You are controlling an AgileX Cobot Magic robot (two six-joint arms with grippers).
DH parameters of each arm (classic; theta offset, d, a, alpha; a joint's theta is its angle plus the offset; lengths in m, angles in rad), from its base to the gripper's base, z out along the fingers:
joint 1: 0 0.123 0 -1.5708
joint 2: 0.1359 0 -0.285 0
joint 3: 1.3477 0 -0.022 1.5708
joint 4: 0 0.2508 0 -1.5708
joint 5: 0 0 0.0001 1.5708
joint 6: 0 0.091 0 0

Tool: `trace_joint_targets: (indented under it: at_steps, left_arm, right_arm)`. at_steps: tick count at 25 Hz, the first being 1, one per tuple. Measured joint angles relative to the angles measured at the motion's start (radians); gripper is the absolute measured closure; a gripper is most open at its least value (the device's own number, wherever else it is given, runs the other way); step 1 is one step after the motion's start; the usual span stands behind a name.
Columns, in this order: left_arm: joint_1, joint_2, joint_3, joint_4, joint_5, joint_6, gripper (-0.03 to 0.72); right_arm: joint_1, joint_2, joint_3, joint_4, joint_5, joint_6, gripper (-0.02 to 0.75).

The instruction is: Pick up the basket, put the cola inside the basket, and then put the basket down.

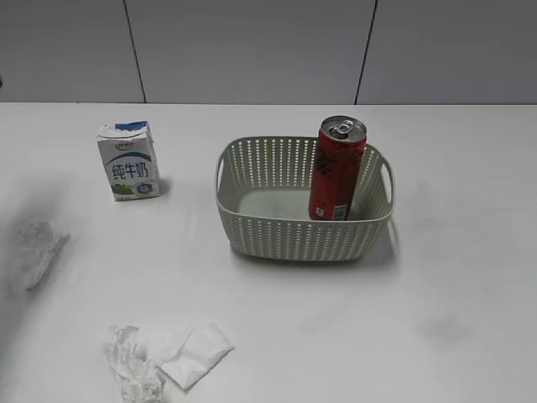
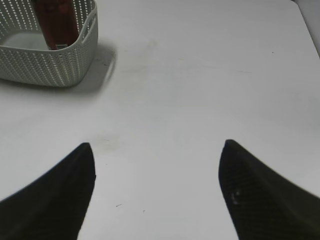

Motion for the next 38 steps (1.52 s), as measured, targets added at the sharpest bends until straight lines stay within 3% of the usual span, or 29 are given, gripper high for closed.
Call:
trace_joint_targets:
  at_steps: [13, 21, 24, 38]
  left_arm:
    - [0.012, -0.644, 0.615, -0.013, -0.001, 0.035, 0.106]
    - [0.012, -1.102, 0.906, -0.014, -0.078, 0.035, 0.11]
    - [0.012, -1.256, 0.969, -0.016, -0.094, 0.035, 0.111]
    - [0.012, -1.738, 0.98, -0.02, -0.121, 0.035, 0.111]
  right_arm:
    - [0.0, 0.0, 0.0, 0.0, 0.0, -0.001, 0.154]
    - [0.0, 0.0, 0.0, 0.0, 0.0, -0.001, 0.154]
    - [0.0, 0.0, 0.0, 0.001, 0.0, -0.001, 0.154]
    - [0.0, 0.0, 0.0, 0.003, 0.0, -0.001, 0.154]
